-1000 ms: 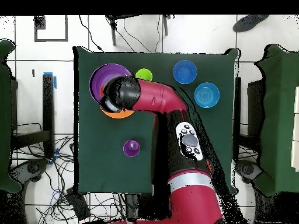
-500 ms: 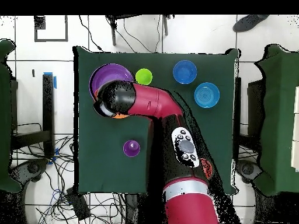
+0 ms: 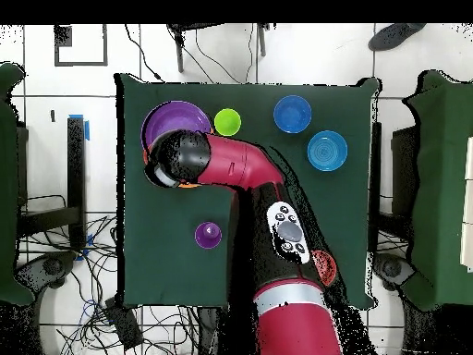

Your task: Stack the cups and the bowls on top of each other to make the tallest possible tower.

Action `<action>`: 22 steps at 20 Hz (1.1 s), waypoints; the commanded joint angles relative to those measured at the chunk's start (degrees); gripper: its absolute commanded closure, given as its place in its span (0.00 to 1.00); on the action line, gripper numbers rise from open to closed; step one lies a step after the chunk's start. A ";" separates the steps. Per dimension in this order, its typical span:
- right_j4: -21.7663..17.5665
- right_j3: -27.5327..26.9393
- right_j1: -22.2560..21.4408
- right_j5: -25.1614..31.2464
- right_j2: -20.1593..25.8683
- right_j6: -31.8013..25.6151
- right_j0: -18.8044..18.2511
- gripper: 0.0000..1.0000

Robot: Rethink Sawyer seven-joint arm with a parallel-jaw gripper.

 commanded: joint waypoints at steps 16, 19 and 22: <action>-1.21 -3.06 6.61 -4.66 1.24 2.84 0.06 1.00; -1.14 -4.02 7.41 -4.70 1.60 2.21 -0.44 1.00; -0.94 -3.90 7.47 -4.87 1.97 1.96 -0.73 1.00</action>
